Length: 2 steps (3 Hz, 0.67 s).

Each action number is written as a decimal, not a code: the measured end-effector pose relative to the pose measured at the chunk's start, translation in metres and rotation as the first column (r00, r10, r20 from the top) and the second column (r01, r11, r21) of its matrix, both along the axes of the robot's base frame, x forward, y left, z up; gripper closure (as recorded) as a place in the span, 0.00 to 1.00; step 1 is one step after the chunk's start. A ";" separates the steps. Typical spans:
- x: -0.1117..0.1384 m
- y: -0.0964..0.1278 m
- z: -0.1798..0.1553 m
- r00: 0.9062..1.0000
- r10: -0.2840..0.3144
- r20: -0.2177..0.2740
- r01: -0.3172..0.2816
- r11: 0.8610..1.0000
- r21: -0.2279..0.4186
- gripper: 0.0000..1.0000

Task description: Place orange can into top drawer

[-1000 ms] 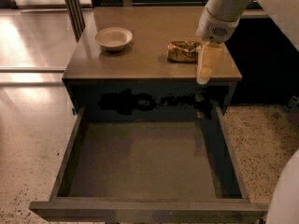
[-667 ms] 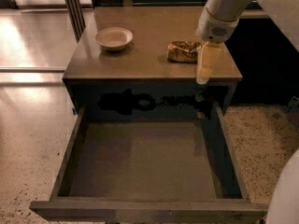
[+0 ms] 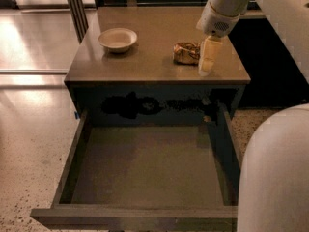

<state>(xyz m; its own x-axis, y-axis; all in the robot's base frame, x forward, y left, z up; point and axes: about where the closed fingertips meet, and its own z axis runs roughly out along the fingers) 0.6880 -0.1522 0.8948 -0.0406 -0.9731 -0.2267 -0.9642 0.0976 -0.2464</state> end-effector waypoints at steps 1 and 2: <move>0.026 0.001 -0.032 0.998 0.032 -0.052 -0.027 0.994 0.104 0.00; 0.045 0.013 -0.029 0.999 0.038 -0.017 -0.035 0.984 0.173 0.00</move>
Offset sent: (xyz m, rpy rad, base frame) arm 0.0236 -0.0006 -0.0289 0.0872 0.0482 0.0258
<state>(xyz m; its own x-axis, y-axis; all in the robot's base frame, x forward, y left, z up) 0.7332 -0.1390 0.8658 -0.0118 -0.9205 -0.3907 -0.9725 0.1014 -0.2096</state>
